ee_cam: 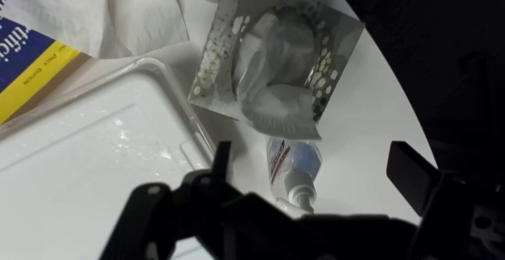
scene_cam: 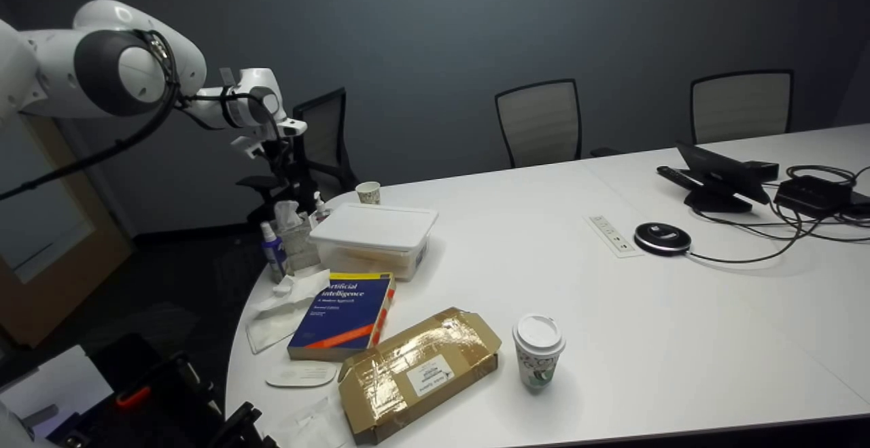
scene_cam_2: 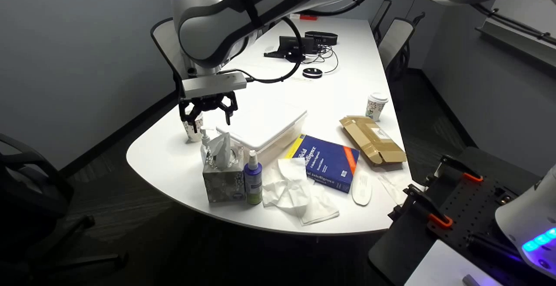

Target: Remove a tissue from the tissue box and wipe the white lid of the lunchbox with the tissue

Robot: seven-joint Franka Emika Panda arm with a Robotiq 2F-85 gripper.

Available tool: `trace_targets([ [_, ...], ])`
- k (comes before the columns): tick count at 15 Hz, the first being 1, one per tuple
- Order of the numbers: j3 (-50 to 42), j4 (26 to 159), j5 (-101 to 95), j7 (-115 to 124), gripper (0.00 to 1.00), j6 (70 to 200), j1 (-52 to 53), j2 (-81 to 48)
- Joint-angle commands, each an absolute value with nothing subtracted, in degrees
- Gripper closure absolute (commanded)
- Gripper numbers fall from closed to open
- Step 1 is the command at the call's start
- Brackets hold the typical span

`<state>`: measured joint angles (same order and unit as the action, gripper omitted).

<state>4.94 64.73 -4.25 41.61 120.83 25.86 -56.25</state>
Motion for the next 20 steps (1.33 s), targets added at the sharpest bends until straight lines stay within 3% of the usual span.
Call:
trace_targets([
  [1, 6.0, 62.0, -1.1, 38.8, 0.00, 114.2, 25.4, -56.8],
  [13, 5.6, 63.3, -1.5, 41.3, 0.01, 111.7, 25.2, -58.3],
  [14, 5.6, 63.4, -1.5, 41.3, 0.26, 111.6, 25.2, -58.4],
  [15, 5.5, 63.4, -1.7, 41.3, 0.26, 111.4, 25.2, -58.6],
  [20, 4.5, 63.5, -2.2, 42.1, 0.63, 111.8, 25.5, -58.7],
])
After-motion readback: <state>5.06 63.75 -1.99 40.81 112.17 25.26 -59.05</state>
